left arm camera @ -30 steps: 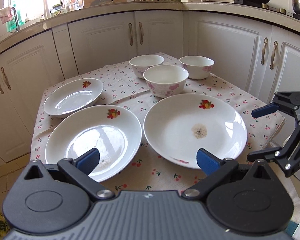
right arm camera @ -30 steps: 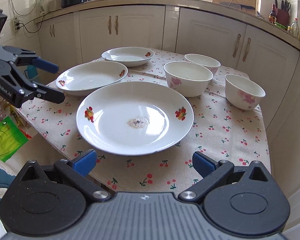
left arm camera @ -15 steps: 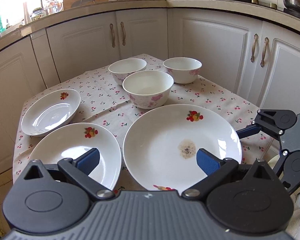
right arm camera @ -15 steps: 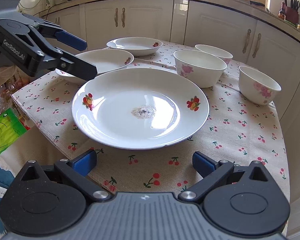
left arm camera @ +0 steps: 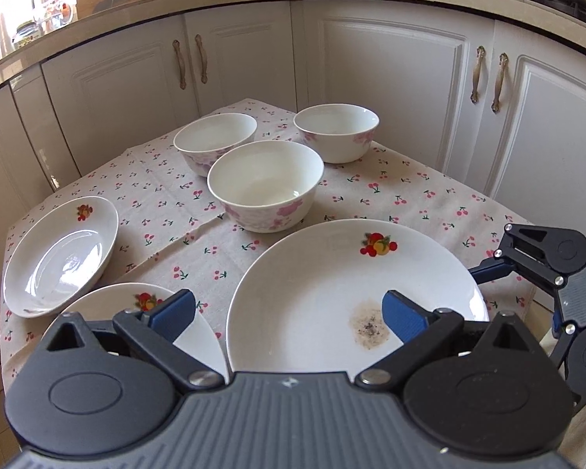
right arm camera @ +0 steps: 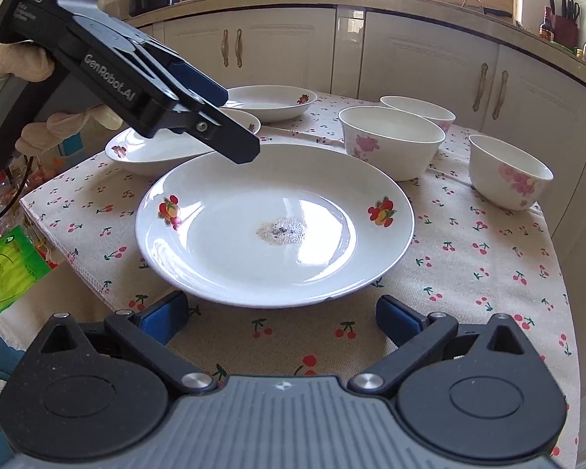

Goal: Organize plates and bowls
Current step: 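Move the left gripper to the stained white plate and grasp its rim, then lift the stained plate with the left gripper over another white plate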

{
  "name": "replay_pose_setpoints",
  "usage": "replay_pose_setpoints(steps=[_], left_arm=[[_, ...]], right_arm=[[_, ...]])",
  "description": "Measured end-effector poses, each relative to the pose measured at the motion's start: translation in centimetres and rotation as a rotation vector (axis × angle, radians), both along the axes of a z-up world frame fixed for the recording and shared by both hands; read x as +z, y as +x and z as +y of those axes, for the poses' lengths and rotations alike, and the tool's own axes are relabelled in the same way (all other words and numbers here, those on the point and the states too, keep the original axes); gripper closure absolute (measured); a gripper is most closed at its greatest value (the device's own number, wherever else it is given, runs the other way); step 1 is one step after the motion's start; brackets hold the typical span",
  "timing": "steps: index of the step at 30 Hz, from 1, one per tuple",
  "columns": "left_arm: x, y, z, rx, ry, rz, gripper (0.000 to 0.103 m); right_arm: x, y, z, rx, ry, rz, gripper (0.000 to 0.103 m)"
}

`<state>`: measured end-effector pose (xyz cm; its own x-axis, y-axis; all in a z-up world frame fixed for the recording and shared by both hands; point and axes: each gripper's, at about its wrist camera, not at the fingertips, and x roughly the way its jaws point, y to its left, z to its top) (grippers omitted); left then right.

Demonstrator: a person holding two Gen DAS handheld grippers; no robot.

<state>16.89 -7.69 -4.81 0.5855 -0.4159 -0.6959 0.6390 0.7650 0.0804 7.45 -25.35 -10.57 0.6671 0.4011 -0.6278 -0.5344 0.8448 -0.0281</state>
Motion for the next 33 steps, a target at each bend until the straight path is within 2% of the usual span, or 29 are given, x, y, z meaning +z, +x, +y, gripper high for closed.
replay_pose_setpoints(steps=[6,10,17,33], left_arm=[[-1.1,2.4,-1.4,-0.067,0.049,0.043,0.009],[-1.9,4.1,-1.9,-0.090,0.077,0.093,0.021],[-3.0,5.6,-1.9,-0.124,0.110,0.185,0.033],[-2.9,6.9,-2.0,-0.179,0.121,0.278,0.037]], right_arm=[[-0.1,0.2,0.1,0.015,0.010,-0.015,0.000],[-0.1,0.6,0.3,0.025,0.008,-0.010,0.000],[-0.1,0.7,0.6,0.028,0.005,-0.007,0.000],[0.1,1.1,0.9,0.043,-0.007,0.004,0.000]])
